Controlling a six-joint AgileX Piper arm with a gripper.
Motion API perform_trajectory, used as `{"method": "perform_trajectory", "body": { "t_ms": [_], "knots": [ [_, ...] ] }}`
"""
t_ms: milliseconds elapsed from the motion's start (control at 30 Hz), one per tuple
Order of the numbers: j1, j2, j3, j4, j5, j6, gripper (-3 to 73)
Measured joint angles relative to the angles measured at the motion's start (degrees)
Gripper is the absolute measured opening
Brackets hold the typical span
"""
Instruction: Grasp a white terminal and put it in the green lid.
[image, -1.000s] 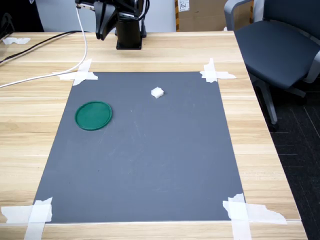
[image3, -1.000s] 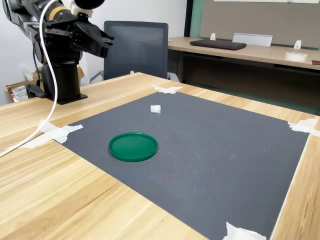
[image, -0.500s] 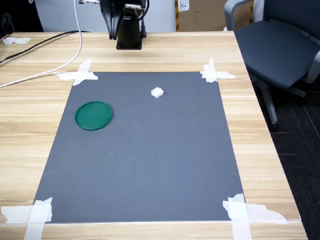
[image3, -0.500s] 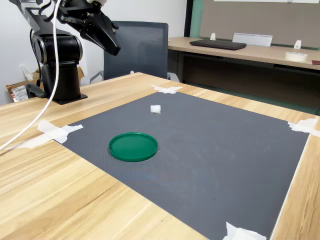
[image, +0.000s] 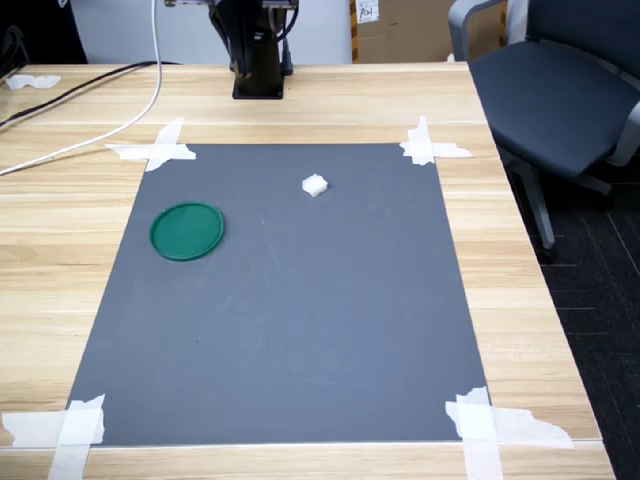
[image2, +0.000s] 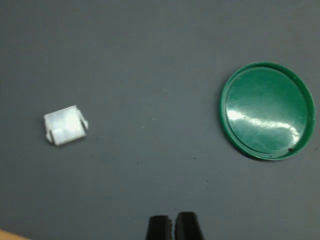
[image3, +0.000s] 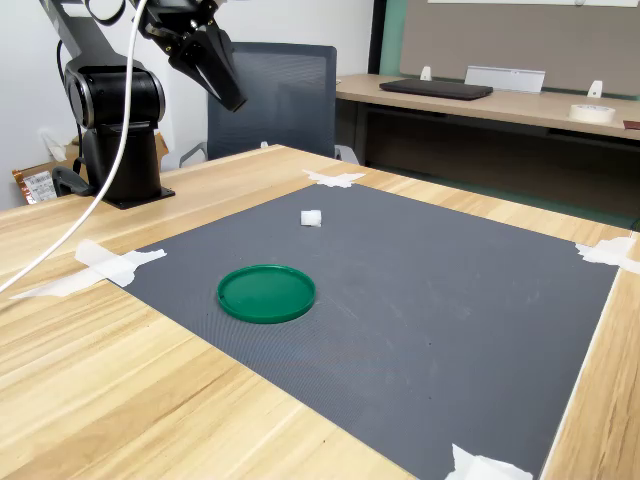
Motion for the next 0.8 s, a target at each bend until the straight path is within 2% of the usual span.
{"method": "perform_trajectory", "body": {
  "t_ms": [333, 567, 800],
  "knots": [
    [0.67, 5.23, -5.97, 0.54, 3.48, -9.98, -2.8],
    [8.89, 8.60, -10.13, 1.11, 7.44, -15.25, -2.8],
    [15.31, 12.37, -13.71, 1.00, 9.19, -16.16, -2.8]
  ]
}}
